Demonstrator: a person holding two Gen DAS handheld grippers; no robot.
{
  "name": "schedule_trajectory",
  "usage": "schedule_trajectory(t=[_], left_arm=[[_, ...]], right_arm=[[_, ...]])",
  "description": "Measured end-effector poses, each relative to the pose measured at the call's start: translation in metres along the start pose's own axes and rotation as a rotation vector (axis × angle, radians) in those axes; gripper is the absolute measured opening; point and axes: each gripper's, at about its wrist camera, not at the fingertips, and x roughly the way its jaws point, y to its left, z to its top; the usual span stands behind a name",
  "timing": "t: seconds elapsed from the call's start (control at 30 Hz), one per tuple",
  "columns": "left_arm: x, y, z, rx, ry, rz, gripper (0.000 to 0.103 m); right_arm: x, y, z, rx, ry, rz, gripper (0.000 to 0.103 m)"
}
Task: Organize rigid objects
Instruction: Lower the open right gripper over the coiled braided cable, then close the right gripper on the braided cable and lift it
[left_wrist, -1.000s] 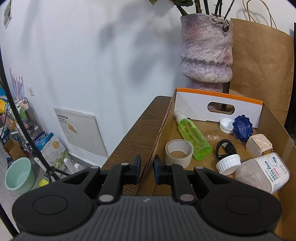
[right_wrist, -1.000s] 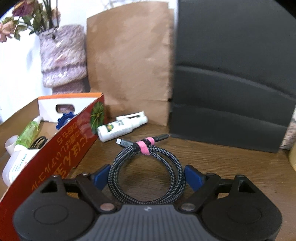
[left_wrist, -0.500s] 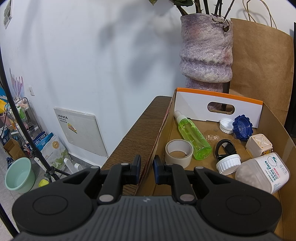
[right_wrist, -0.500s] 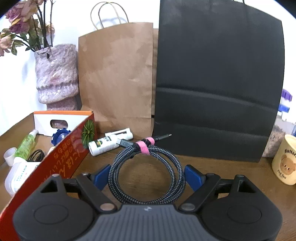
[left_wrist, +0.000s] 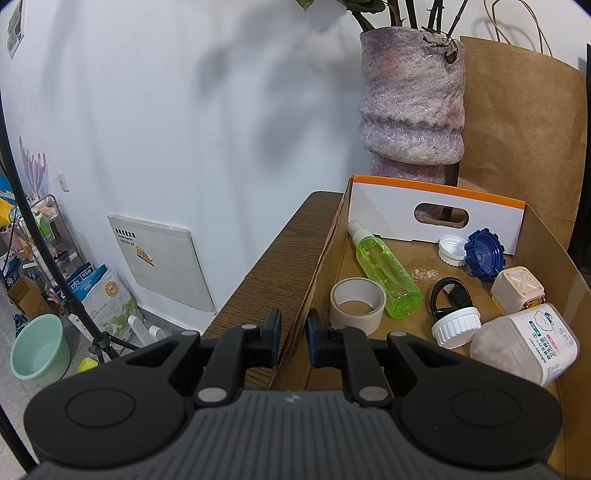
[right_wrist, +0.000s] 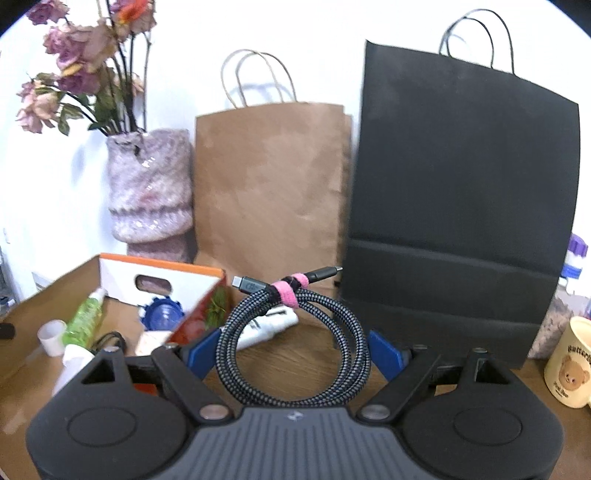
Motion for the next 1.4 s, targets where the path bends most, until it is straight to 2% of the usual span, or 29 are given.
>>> schedule_trajectory(t=[0.3, 0.6, 1.0, 1.4], left_arm=[[0.000, 0.000, 0.000, 0.000, 0.000, 0.000, 0.015], [0.000, 0.000, 0.000, 0.000, 0.000, 0.001, 0.015], [0.000, 0.000, 0.000, 0.003, -0.001, 0.002, 0.015], [-0.001, 0.000, 0.001, 0.004, -0.003, 0.003, 0.015]], right_arm=[[-0.002, 0.033, 0.018, -0.003, -0.044, 0.070, 0.085], [-0.001, 0.087, 0.034, -0.034, -0.078, 0.168, 0.085], [0.017, 0.140, 0.030, -0.100, 0.002, 0.253, 0.085], [0.024, 0.144, 0.023, -0.134, 0.047, 0.268, 0.085]])
